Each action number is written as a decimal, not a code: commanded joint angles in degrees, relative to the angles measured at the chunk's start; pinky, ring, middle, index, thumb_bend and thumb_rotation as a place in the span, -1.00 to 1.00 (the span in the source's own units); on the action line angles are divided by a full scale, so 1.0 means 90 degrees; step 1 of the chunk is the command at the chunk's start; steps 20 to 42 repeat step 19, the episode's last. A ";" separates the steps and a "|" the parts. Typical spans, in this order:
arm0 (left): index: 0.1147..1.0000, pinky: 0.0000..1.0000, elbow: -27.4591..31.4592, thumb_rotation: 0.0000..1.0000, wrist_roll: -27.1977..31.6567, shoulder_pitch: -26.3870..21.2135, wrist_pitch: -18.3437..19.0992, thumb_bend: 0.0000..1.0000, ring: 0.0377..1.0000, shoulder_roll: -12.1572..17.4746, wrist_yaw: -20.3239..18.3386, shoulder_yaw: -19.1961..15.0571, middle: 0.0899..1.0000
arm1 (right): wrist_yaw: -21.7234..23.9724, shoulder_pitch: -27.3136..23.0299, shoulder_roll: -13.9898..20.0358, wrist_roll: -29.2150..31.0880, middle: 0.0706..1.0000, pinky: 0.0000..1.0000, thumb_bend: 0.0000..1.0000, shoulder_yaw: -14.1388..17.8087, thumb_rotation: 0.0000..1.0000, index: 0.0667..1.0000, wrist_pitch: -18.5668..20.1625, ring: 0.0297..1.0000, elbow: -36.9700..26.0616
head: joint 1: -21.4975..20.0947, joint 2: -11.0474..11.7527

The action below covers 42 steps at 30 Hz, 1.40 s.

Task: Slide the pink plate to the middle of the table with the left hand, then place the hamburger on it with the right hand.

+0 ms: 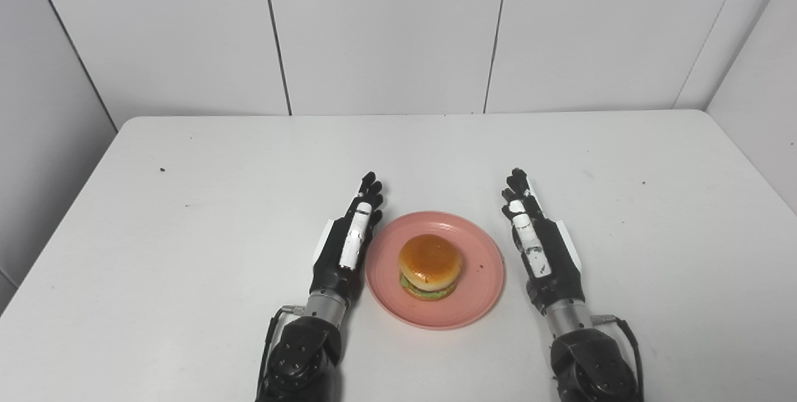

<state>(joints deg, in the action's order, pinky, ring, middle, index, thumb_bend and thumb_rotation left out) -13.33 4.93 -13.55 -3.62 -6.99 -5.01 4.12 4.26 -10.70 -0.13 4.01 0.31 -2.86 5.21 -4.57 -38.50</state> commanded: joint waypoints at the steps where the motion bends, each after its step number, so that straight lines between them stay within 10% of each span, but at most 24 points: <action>1: 1.00 1.00 -0.0120 1.00 0.0028 -0.0064 -0.0281 -0.22 1.00 0.0040 -0.0011 -0.0061 1.00 | 0.0033 -0.0248 0.0011 0.0163 1.00 1.00 -0.01 0.0067 0.83 1.00 -0.0069 1.00 -0.0067 | 0.0008 0.0007; 17: 1.00 1.00 -0.0480 1.00 -0.0495 -0.0066 -0.1041 -0.27 1.00 0.0011 0.0443 -0.0046 1.00 | 0.0080 -0.0302 0.0012 0.0394 1.00 1.00 0.03 0.0081 0.79 1.00 -0.0032 1.00 0.0148 | -0.0005 -0.0026; 42: 1.00 1.00 -0.0504 1.00 -0.0573 -0.0076 -0.1031 -0.23 1.00 0.0012 0.0513 -0.0038 1.00 | 0.0063 -0.0304 0.0009 0.0359 1.00 1.00 -0.01 0.0073 0.80 1.00 -0.0048 1.00 0.0160 | -0.0005 -0.0026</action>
